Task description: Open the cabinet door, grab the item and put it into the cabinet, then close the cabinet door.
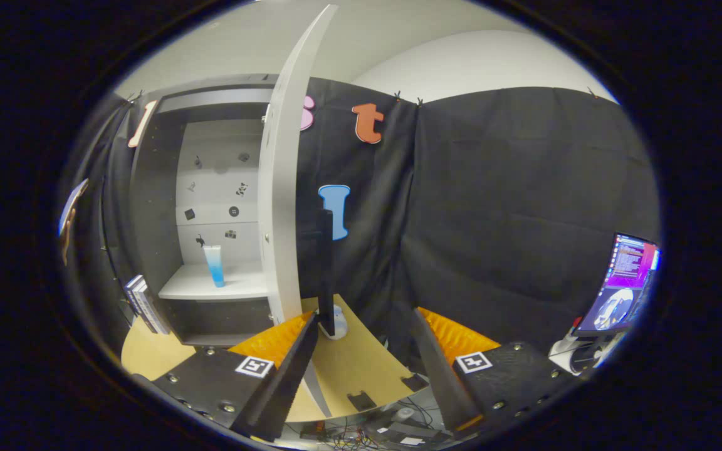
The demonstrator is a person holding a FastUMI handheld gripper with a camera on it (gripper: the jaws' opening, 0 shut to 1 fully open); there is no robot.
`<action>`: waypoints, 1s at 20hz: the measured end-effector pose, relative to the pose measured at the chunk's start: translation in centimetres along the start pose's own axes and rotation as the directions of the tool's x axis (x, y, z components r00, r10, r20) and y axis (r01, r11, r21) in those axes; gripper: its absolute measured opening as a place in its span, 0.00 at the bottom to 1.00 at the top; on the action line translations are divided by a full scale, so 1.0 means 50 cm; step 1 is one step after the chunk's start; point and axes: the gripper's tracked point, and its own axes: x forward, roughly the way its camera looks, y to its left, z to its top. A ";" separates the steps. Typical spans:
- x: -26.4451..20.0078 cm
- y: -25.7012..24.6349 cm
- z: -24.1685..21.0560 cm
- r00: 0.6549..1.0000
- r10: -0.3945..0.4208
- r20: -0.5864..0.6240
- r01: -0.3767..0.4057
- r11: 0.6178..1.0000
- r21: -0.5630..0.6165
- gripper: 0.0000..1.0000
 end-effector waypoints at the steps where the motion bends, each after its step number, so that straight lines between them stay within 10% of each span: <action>1: -0.003 0.007 0.000 1.000 0.012 -0.002 -0.012 1.000 0.001 0.90; 11: -0.047 0.123 -0.017 0.984 0.175 -0.028 -0.173 0.984 0.039 0.90; 20: -0.070 0.323 -0.009 0.894 0.446 -0.037 -0.443 0.894 0.072 0.90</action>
